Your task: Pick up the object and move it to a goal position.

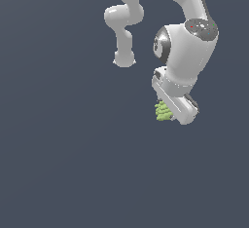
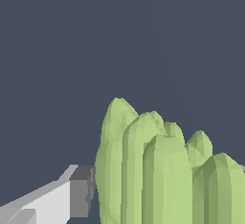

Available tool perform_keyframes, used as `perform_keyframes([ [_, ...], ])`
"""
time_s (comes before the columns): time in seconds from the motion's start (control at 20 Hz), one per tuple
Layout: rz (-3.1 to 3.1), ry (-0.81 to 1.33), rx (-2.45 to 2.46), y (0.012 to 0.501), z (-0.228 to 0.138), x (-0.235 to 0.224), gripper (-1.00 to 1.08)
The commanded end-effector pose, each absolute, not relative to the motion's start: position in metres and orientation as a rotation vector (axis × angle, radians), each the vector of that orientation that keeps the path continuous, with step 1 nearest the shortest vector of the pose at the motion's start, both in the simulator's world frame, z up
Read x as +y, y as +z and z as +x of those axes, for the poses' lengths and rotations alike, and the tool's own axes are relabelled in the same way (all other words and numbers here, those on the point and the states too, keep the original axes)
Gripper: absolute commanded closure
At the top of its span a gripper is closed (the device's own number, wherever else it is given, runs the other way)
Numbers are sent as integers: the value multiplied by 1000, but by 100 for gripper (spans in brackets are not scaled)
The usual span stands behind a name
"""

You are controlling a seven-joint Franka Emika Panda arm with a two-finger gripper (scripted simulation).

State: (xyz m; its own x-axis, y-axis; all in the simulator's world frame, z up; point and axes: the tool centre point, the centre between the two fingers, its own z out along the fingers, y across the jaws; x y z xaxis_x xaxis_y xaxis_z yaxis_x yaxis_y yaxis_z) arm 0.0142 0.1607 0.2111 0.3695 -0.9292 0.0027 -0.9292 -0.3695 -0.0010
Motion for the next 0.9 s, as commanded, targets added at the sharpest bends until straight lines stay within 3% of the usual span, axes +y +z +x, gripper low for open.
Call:
perform_keyframes([
  [0.0,2598,4,-1764,236,19,173,108],
  [0.85,2600,1,-1762,353,49,233,108],
])
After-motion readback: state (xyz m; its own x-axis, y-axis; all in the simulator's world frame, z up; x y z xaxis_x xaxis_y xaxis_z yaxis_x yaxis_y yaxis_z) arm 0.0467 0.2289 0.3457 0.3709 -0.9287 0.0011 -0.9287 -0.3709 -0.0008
